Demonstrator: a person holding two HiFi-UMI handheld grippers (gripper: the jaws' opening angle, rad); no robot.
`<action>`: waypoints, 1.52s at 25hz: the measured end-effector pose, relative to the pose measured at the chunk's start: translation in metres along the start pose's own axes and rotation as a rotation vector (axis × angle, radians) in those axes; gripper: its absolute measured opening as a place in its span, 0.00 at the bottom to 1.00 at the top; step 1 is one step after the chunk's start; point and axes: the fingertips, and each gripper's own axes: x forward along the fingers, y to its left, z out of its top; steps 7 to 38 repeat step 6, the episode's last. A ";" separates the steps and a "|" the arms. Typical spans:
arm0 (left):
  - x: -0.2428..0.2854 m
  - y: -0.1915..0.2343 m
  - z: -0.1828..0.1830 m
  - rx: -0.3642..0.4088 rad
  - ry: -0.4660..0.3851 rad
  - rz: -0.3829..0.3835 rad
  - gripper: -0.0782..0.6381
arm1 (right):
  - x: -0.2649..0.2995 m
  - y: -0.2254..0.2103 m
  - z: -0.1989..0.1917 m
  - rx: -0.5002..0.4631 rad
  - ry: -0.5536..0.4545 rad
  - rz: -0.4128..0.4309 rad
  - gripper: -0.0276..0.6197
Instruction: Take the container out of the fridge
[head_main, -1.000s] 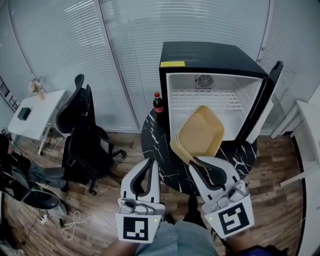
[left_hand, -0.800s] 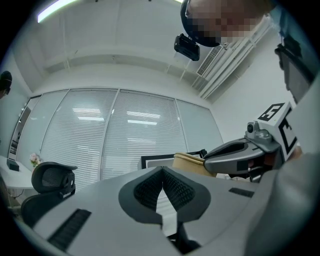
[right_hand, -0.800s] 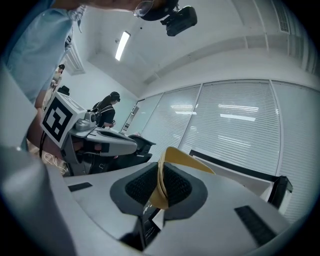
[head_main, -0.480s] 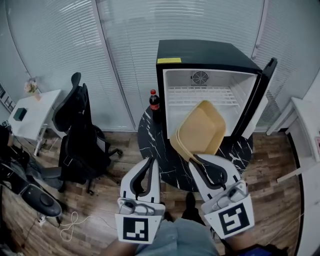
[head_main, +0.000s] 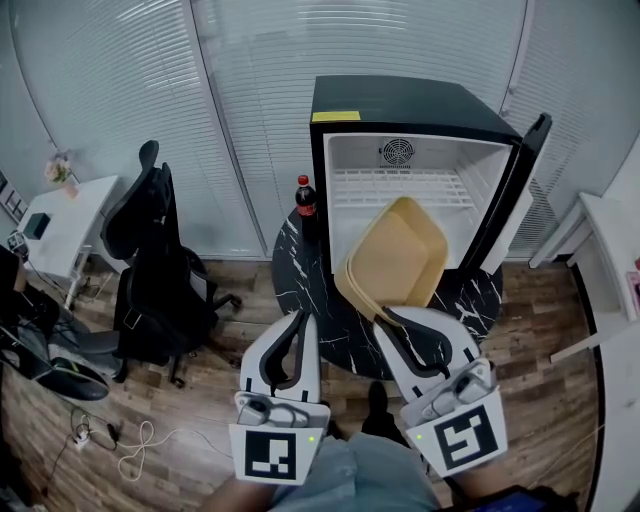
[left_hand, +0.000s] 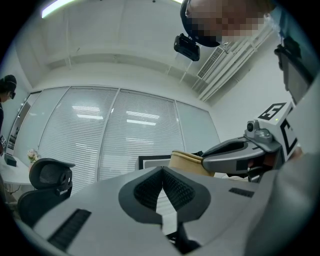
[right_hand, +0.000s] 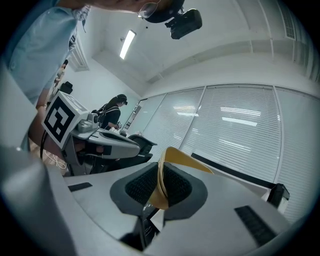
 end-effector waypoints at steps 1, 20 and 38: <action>0.000 0.000 0.000 -0.001 0.001 -0.001 0.13 | 0.000 0.000 0.001 -0.008 -0.001 0.002 0.12; 0.003 0.001 -0.001 -0.005 -0.001 -0.001 0.13 | 0.004 0.000 0.003 -0.020 -0.004 0.006 0.12; 0.003 0.001 -0.001 -0.005 -0.001 -0.001 0.13 | 0.004 0.000 0.003 -0.020 -0.004 0.006 0.12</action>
